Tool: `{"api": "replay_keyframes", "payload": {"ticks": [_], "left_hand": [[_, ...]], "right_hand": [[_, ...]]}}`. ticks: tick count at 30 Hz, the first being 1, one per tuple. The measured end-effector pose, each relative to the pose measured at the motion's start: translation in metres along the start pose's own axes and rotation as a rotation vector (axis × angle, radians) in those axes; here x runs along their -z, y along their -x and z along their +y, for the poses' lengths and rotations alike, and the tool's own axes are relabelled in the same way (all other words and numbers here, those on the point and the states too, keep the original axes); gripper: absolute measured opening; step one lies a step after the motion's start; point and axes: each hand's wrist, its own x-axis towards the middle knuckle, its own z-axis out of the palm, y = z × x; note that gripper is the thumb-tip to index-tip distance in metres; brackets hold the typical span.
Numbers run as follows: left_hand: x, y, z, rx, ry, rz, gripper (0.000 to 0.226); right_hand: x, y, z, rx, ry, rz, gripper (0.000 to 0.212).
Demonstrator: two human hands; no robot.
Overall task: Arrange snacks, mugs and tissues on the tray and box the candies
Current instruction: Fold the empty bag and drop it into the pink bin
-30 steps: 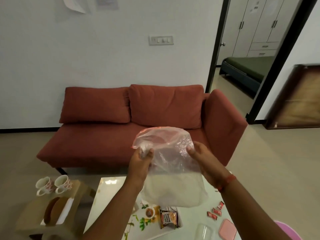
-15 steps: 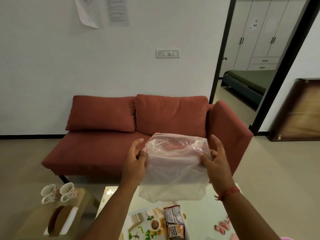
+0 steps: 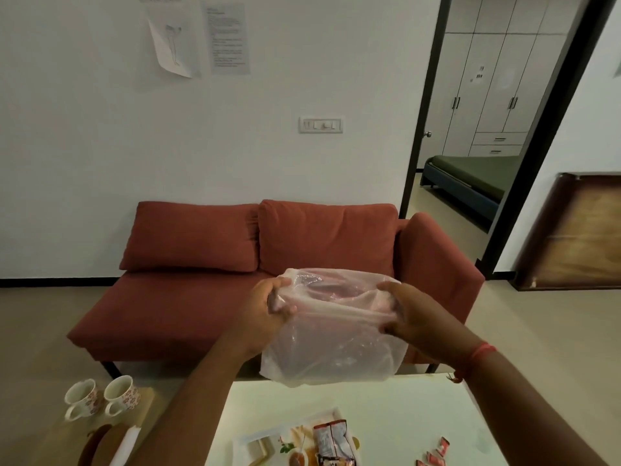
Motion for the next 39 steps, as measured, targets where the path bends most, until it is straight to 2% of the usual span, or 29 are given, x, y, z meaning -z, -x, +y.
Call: {"api": "replay_keyframes", "payload": {"ticks": [2,4,7,9,11,15,17,19,21,23,25,26,28,31,33,35,37,39], "left_hand": [[-0.002,-0.005,0.001,-0.091,-0.141,0.083,0.022],[-0.003,-0.009,-0.001,-0.158,-0.222,0.197,0.006],[-0.004,-0.010,0.000,-0.128,-0.201,0.301,0.014],[-0.006,-0.008,0.009,-0.012,-0.057,0.264,0.015],[-0.009,-0.008,0.013,0.030,0.055,0.236,0.018],[-0.009,-0.014,0.009,-0.079,0.060,0.298,0.012],[-0.007,-0.016,0.007,-0.112,0.012,0.315,0.008],[-0.005,-0.019,0.008,-0.155,-0.043,0.319,0.006],[-0.004,-0.021,0.015,-0.220,-0.087,0.269,0.005],[-0.007,-0.024,0.026,-0.267,-0.105,0.171,0.004],[-0.012,-0.028,0.041,-0.274,-0.108,0.077,0.009],[-0.016,-0.029,0.048,-0.260,-0.107,0.029,0.015],[-0.023,-0.035,0.060,-0.248,-0.083,-0.009,0.027],[-0.024,-0.037,0.068,-0.181,0.133,0.132,0.041],[-0.026,-0.034,0.065,-0.116,0.293,0.307,0.062],[-0.041,-0.023,0.064,-0.068,0.296,0.427,0.077],[-0.063,-0.013,0.067,-0.013,0.254,0.342,0.093],[-0.082,-0.010,0.070,0.123,0.245,0.207,0.098]], "right_hand": [[0.004,-0.001,0.002,0.027,0.179,0.056,0.035],[0.006,-0.001,0.004,0.054,0.209,0.167,0.017],[0.010,-0.003,0.010,0.057,0.019,0.298,0.012],[0.010,-0.006,0.012,0.001,-0.217,0.286,0.008],[0.007,-0.008,0.013,-0.053,-0.395,0.304,0.011],[-0.004,-0.008,0.018,-0.064,-0.425,0.384,0.015],[-0.005,-0.008,0.020,-0.062,-0.458,0.353,0.013],[0.003,-0.005,0.019,-0.087,-0.627,0.271,0.005],[0.016,-0.004,0.019,-0.085,-0.657,0.186,0.023],[0.026,-0.010,0.015,-0.042,-0.456,0.054,0.049],[0.026,-0.017,0.002,0.020,-0.265,-0.132,0.064],[0.022,-0.021,-0.004,0.033,-0.193,-0.212,0.062],[0.012,-0.026,-0.012,0.028,-0.143,-0.248,0.039],[0.002,-0.028,-0.014,0.000,-0.257,-0.080,0.017],[-0.004,-0.029,-0.012,-0.054,-0.390,0.066,0.020],[-0.010,-0.030,-0.010,-0.129,-0.494,0.199,0.024],[-0.018,-0.034,-0.009,-0.164,-0.582,0.273,0.025],[-0.025,-0.036,-0.011,-0.154,-0.737,0.295,0.028]]}}
